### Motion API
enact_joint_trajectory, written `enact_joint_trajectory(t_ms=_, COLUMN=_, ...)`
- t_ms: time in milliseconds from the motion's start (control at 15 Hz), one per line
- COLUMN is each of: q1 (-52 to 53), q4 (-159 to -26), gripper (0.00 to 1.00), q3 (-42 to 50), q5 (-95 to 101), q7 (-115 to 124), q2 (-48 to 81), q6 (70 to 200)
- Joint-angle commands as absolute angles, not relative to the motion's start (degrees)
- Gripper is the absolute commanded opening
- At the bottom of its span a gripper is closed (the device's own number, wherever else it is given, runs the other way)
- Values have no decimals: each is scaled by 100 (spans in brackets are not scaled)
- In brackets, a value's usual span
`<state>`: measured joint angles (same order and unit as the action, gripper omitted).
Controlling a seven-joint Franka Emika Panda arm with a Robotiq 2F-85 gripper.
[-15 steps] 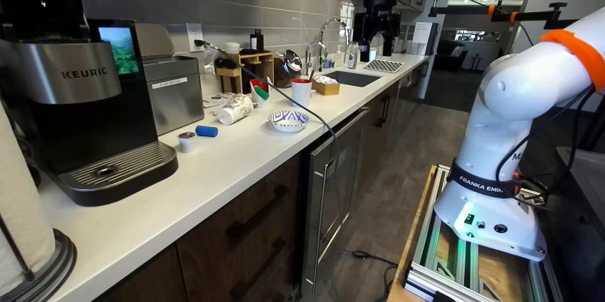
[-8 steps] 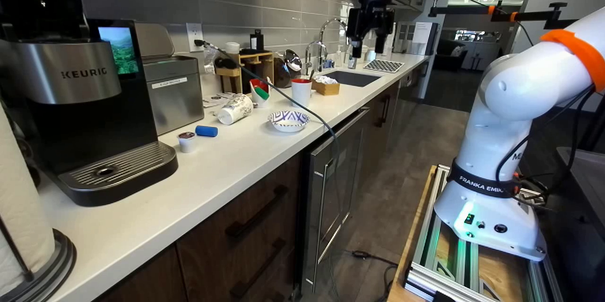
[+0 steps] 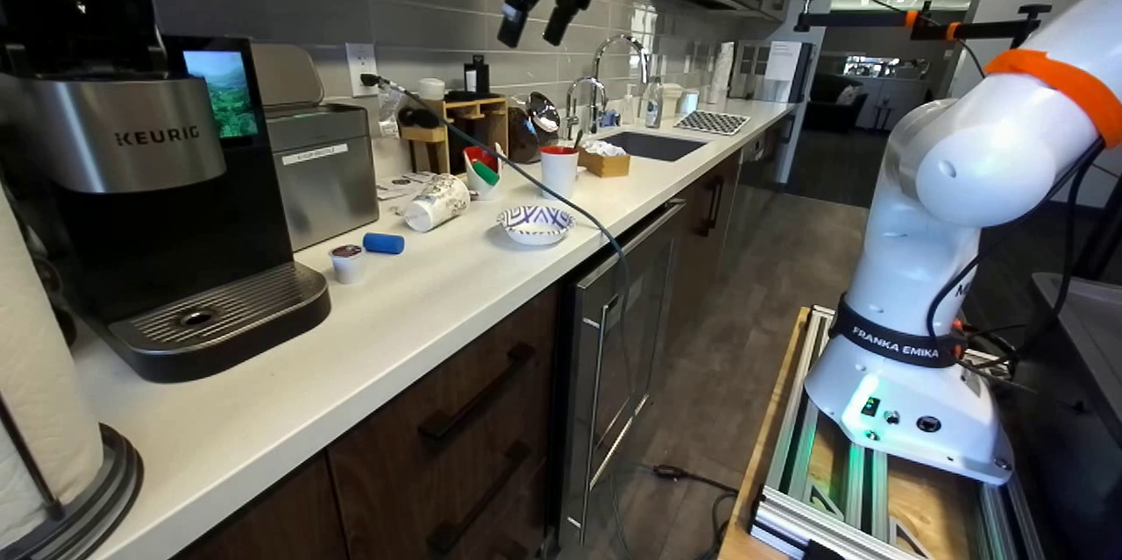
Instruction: Put the blue block and coffee pod in the black and white bowl on the left.
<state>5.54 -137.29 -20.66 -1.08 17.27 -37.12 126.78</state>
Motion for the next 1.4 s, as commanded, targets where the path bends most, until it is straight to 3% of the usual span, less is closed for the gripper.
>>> enact_joint_trajectory(t_ms=0, q1=615, q4=-12857, gripper=100, q3=-2186, q5=22, q7=968, q2=-2265, q6=13279)
enact_joint_trajectory(t_ms=533, q1=1101, q4=-11433, gripper=100, q3=-1527, q5=215, q7=-1430, q2=-204, q6=13044)
enact_joint_trajectory(t_ms=600, q1=1051, q4=-11810, gripper=100, q3=-1487, q5=215, q7=-1009, q2=-601, q6=13257)
enact_joint_trajectory(t_ms=1000, q1=1136, q4=-11491, gripper=100, q3=-1483, q5=199, q7=-1354, q2=-186, q6=13242)
enact_joint_trajectory(t_ms=1333, q1=1291, q4=-10856, gripper=100, q3=-1547, q5=933, q7=-738, q2=1029, q6=12743)
